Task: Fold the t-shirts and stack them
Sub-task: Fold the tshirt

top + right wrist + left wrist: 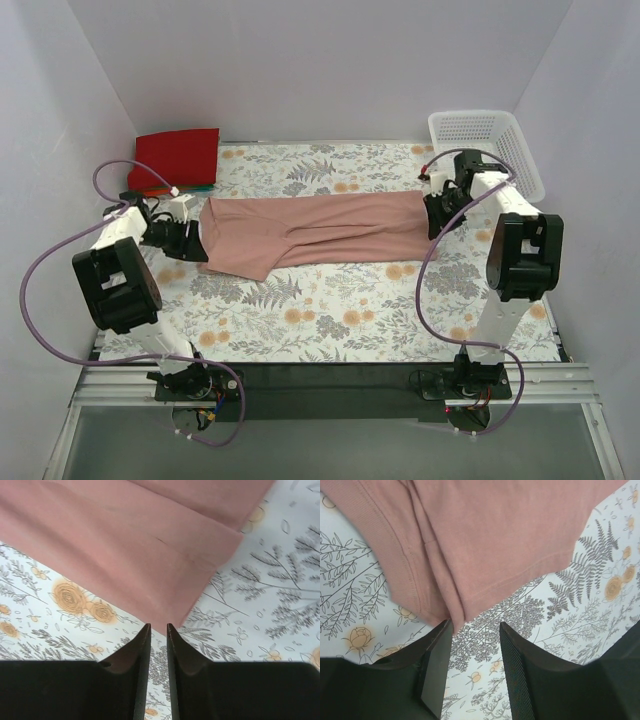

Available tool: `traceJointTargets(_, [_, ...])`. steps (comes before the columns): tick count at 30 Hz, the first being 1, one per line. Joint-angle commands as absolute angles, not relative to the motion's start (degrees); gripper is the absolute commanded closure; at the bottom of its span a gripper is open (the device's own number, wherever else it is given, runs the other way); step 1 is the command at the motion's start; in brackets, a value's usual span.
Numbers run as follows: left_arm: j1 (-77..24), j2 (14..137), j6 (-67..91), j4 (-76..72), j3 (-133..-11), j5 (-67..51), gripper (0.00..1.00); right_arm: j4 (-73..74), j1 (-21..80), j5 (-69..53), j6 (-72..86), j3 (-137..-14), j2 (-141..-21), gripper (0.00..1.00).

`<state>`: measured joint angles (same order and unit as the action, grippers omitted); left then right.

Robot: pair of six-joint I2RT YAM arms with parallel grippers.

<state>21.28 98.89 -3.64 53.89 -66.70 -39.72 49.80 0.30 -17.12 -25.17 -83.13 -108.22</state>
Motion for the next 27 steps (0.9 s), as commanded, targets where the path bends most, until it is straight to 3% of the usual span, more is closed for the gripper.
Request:
traceJointTargets(1, [21.18,94.66,-0.97,54.67,-66.36,-43.95,0.58,50.80,3.42,-21.53,-24.17,-85.16,-107.58,0.76])
traceJointTargets(5, [21.01,92.20,1.21,54.23,-62.32,-43.51,0.48,50.45,7.20,-23.81,-23.12,-85.17,-107.23,0.74])
traceJointTargets(9, [18.74,88.16,1.41,54.14,-56.36,-42.72,0.44,49.31,12.11,-23.64,-22.59,-84.73,-107.23,0.73])
traceJointTargets(17, [1.53,77.87,6.92,42.73,-47.37,-33.94,0.46,47.46,15.38,-23.73,-20.13,-85.52,-110.74,0.75])
traceJointTargets(27, [-13.61,83.57,16.25,31.82,-48.43,-22.77,0.47,46.50,15.64,-22.33,-19.51,-84.73,-111.80,0.76])
